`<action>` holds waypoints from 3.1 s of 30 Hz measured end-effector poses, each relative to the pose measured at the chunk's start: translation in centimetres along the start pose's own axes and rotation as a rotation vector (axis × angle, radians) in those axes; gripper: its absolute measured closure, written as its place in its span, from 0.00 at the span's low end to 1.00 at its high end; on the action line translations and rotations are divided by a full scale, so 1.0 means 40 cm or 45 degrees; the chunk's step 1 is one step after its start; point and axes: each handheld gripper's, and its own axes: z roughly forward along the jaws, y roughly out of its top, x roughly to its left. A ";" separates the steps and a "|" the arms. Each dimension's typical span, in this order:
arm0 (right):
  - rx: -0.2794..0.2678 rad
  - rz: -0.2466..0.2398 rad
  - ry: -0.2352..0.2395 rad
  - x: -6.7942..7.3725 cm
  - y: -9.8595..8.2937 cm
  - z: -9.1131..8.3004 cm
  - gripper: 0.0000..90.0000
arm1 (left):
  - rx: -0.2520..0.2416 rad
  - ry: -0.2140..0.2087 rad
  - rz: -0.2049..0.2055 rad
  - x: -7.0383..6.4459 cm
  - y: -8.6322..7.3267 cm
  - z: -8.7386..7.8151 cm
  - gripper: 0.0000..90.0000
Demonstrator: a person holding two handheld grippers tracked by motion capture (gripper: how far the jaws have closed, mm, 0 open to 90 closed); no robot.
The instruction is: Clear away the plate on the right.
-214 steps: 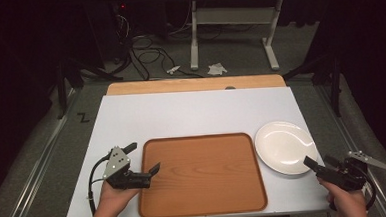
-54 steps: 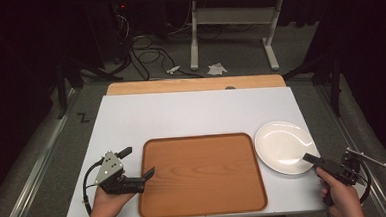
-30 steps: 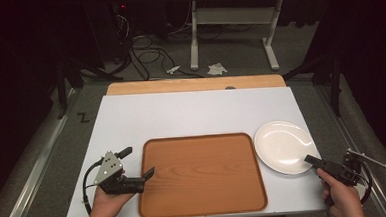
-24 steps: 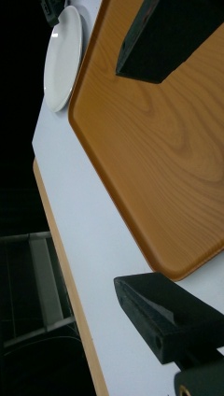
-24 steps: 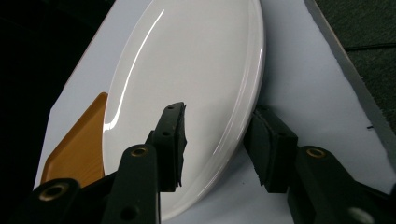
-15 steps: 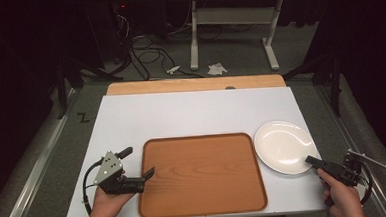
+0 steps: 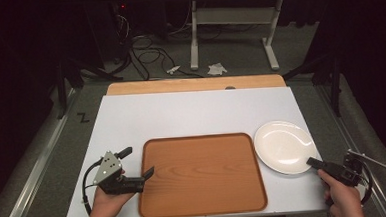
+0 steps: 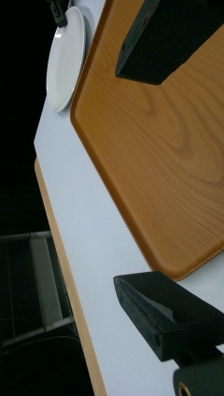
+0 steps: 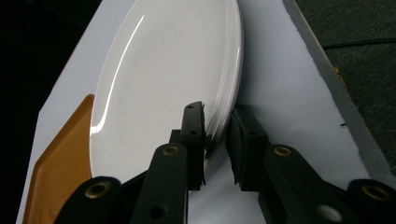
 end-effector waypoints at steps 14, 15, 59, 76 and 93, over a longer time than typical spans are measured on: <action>-0.020 0.067 0.075 -0.007 0.004 -0.009 0.94 | -0.003 0.001 0.002 0.002 0.001 -0.002 0.04; -0.020 0.067 0.075 -0.007 0.004 -0.009 0.94 | -0.003 0.002 0.004 0.002 0.002 -0.002 0.04; -0.294 -0.257 0.067 0.104 0.021 -0.120 1.00 | -0.015 0.001 0.010 0.001 0.003 -0.004 0.05; -0.291 -0.110 0.291 0.091 0.025 -0.132 1.00 | -0.022 0.002 0.007 0.002 0.003 -0.005 0.05; -0.144 -0.197 0.421 0.185 -0.013 -0.074 1.00 | -0.027 0.004 0.010 0.003 0.003 -0.007 0.05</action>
